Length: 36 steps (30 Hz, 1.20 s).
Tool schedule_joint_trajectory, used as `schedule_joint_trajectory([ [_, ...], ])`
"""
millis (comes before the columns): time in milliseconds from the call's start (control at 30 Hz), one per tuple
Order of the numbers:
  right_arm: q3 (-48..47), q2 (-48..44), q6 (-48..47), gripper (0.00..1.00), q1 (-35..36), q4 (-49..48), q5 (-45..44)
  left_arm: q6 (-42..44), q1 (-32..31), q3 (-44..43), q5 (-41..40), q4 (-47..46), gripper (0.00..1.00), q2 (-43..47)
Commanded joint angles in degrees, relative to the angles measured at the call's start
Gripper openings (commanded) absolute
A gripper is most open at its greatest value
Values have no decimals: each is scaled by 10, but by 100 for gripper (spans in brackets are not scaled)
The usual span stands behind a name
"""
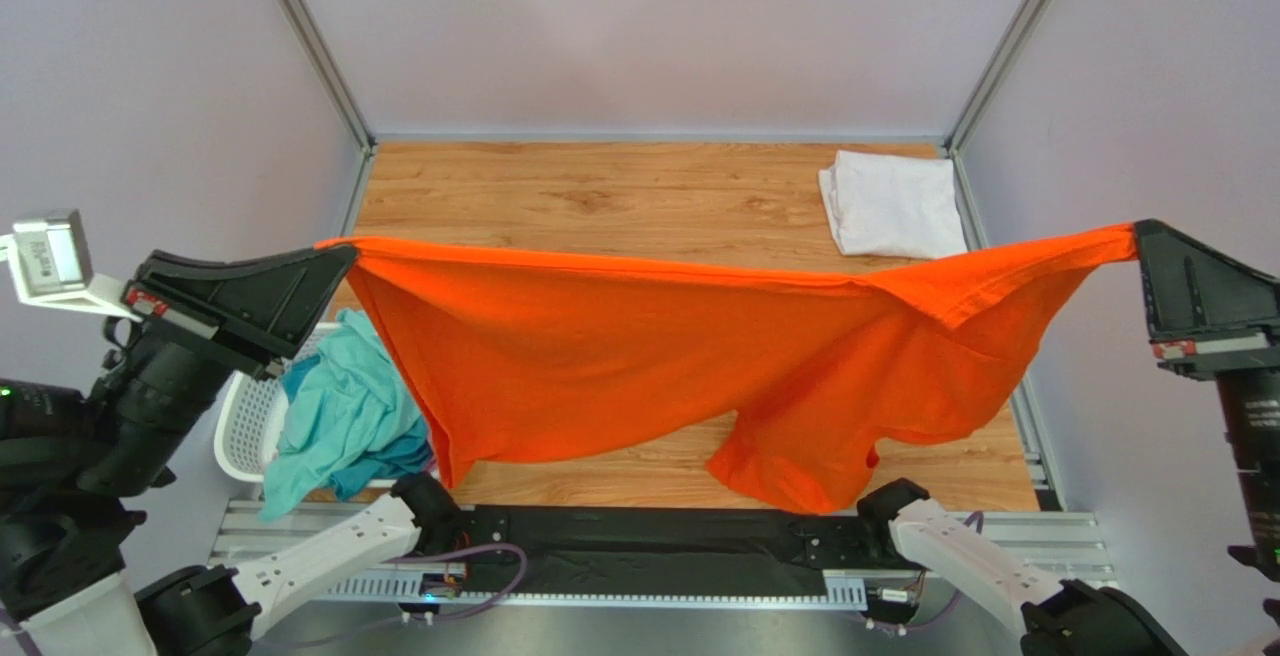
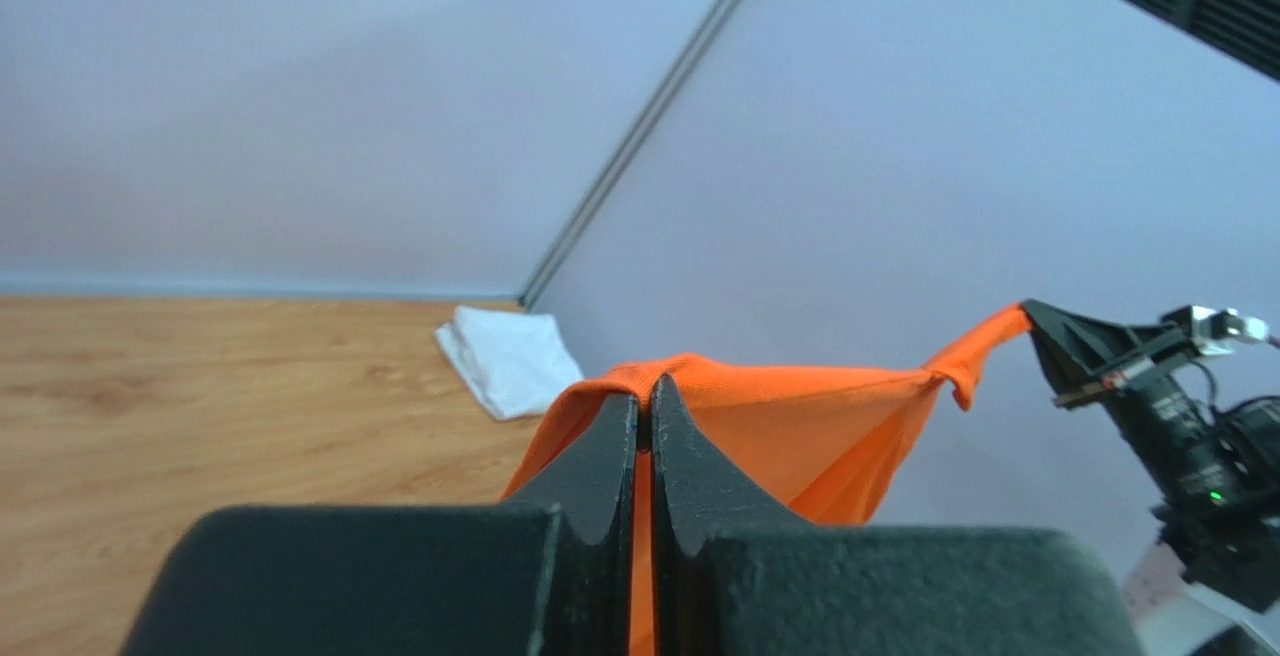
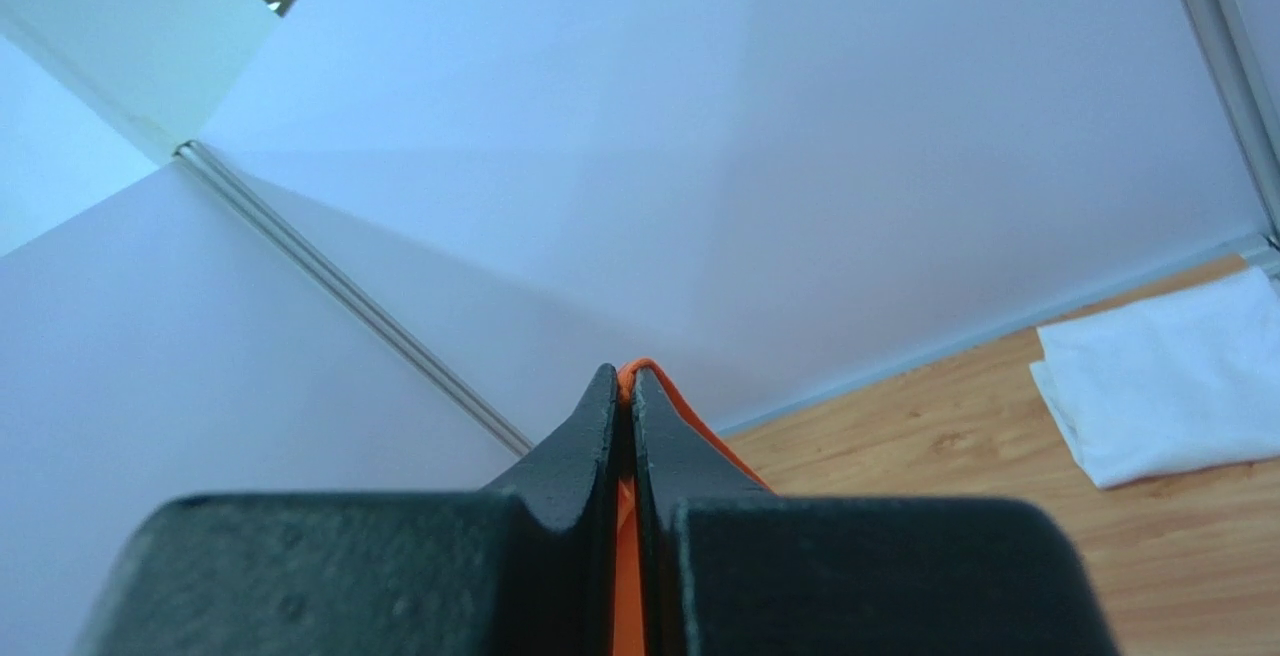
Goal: Fold and stack the t-shirts
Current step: Flatten the tshirt out
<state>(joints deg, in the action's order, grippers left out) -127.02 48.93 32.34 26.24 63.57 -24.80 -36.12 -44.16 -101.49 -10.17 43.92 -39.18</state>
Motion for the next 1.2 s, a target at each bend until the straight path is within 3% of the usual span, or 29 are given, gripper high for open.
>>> schedule_joint_trajectory([
  [0, -57, 31, -46, 0, 2, -8, 36, 20, 0, -40, 77, -12, 0, -25],
  [167, -85, 49, -70, 0, 1, -42, 71, 20, 0, -58, 78, -15, 0, -31],
  [267, -68, 59, -82, 0, 2, -53, 51, 29, 0, -42, 38, -14, 0, -34],
  [433, 22, 76, -113, 0, 2, -69, -46, 64, 0, 15, -136, -16, 0, -59],
  [600, 207, 100, -145, 0, 2, -154, -175, 82, 4, 135, -338, -62, 0, -124],
  [633, 234, 109, -152, 0, -4, -179, -190, 70, 12, 154, -344, -68, 0, -136],
  [733, 314, 152, -117, 0, -36, -204, -220, 20, 152, 234, -218, -81, 0, -220],
  [767, 333, 177, -105, 0, -48, -213, -216, -9, 171, 249, -184, -102, 0, -243],
  [833, 409, 203, -77, 0, -78, -267, -193, -10, 195, 285, -196, -140, 0, -294],
  [933, 486, 281, -83, 0, -109, -367, -93, 26, 207, 292, -198, -232, 0, -443],
  [1033, 465, 403, -86, 0, -133, -392, -38, 47, 215, 247, -191, -274, 0, -537],
  [1167, 389, 547, -99, 0, -143, -398, -13, 55, 234, 159, -187, -246, 0, -688],
])
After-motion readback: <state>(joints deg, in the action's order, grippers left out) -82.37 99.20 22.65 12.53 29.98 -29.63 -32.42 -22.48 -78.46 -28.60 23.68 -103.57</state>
